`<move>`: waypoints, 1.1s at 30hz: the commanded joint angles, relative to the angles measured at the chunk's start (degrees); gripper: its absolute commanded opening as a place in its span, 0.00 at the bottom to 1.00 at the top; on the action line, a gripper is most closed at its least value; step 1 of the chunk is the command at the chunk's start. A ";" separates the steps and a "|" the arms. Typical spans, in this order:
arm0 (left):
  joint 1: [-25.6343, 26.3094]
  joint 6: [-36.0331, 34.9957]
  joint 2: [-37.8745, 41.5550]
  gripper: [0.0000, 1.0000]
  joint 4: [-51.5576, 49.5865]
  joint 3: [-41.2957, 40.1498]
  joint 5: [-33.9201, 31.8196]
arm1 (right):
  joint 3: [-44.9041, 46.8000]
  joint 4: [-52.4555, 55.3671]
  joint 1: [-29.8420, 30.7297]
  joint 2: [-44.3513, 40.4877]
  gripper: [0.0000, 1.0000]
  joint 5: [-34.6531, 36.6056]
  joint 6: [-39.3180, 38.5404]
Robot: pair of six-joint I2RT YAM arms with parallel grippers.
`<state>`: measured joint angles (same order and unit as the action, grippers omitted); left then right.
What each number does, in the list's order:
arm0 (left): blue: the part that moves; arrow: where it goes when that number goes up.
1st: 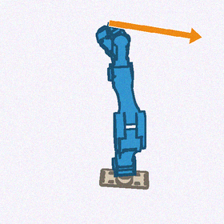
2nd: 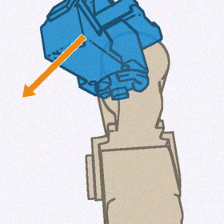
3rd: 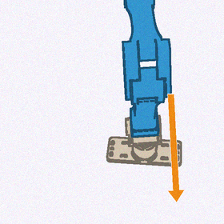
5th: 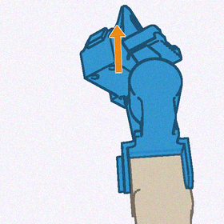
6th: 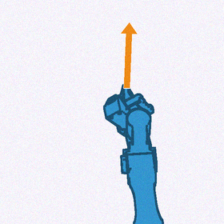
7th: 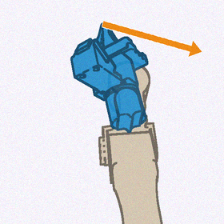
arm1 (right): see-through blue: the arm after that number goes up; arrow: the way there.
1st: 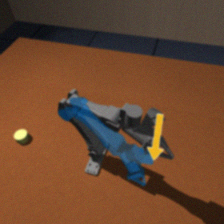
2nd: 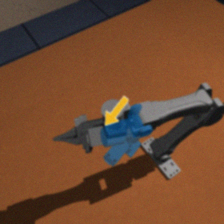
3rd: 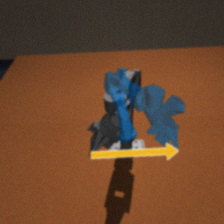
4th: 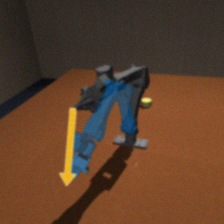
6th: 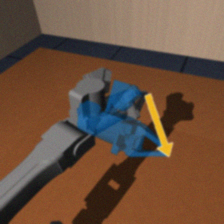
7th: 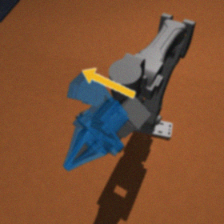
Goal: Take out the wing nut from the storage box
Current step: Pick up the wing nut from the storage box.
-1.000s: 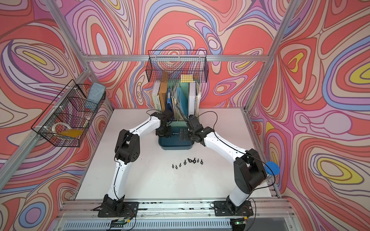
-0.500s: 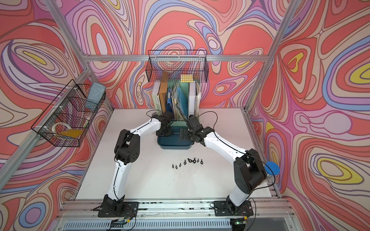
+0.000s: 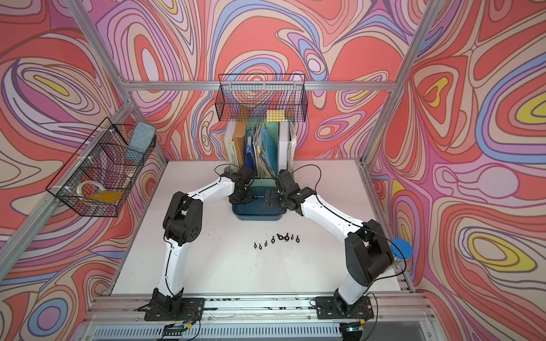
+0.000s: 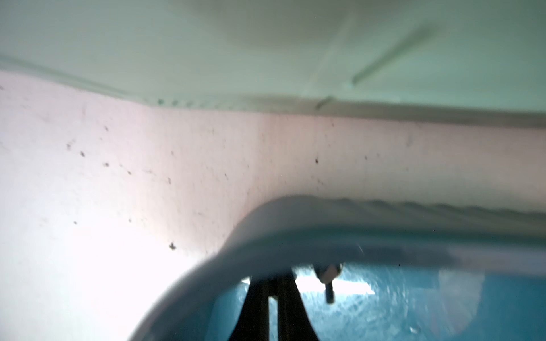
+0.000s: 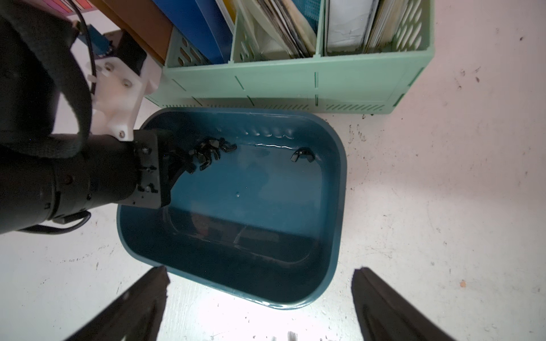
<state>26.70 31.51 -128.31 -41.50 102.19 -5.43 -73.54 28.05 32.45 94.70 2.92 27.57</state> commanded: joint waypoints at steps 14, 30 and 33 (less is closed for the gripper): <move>0.29 3.84 20.36 0.03 17.59 -19.16 18.73 | -3.30 -2.63 0.09 2.12 0.81 -8.65 3.96; 0.33 7.07 28.48 0.04 29.10 -27.92 31.29 | -8.52 -5.11 -1.32 8.04 0.27 -17.92 9.62; 0.29 7.37 29.04 0.04 29.18 -28.01 32.00 | -8.92 -5.29 -1.75 8.91 0.26 -18.60 10.09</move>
<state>26.72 38.20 -101.45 -14.52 74.50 24.29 -81.25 23.35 31.24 101.93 -14.22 36.67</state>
